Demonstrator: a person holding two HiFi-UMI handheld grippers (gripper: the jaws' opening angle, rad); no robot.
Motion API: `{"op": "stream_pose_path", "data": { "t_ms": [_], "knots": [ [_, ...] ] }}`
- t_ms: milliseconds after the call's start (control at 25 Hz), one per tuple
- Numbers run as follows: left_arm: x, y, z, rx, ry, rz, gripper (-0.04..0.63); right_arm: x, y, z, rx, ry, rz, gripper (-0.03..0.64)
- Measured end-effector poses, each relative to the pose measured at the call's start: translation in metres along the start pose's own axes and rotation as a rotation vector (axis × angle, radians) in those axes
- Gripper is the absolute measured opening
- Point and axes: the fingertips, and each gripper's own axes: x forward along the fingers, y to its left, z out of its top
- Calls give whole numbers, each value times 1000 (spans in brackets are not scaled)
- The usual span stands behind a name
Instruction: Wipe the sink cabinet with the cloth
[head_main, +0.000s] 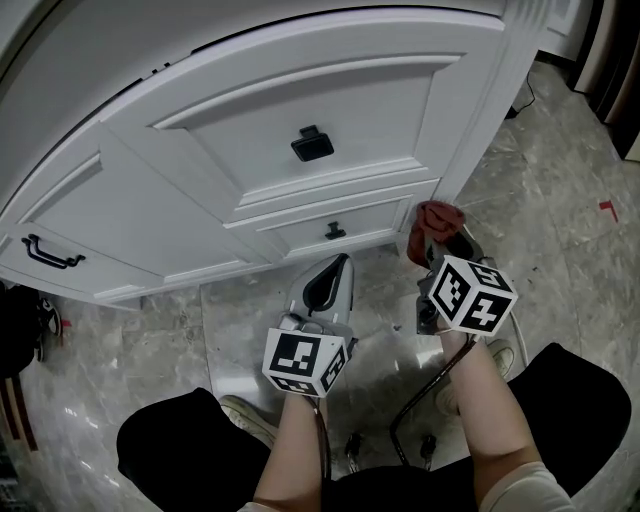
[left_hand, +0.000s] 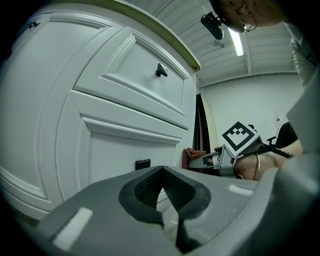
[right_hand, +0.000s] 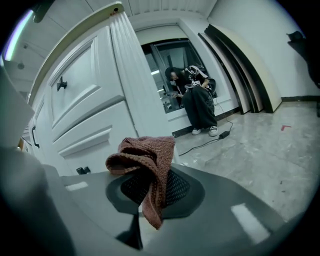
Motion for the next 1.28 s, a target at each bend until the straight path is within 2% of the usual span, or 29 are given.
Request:
{"op": "stream_pose_path", "data": {
  "t_ms": [120,240,400,600,800,920,1000,1280],
  "knots": [
    [0,-5,-7,3,12,-17,0,-4,-7,-1,-11,-9,-29,78],
    [-8,4,-16,2,31,1,0,-1,12,-24,-31,34,1,78],
    [-29,32,-25,-12,44,71,0,11,57,-72,-62,127,87,78],
    [-64,72,-30,-15,52,157,0,26,136,-119,-81,192,248,78],
    [-96,105,-32,-30,51,232,0,40,206,-143,-99,222,374,78],
    [-107,117,-29,-39,43,249,0,44,232,-149,-114,217,421,78],
    [-111,121,-28,-40,39,255,0,47,237,-151,-125,213,424,78],
    [-110,119,-36,-36,55,249,0,56,221,-142,-150,159,353,78]
  ]
}}
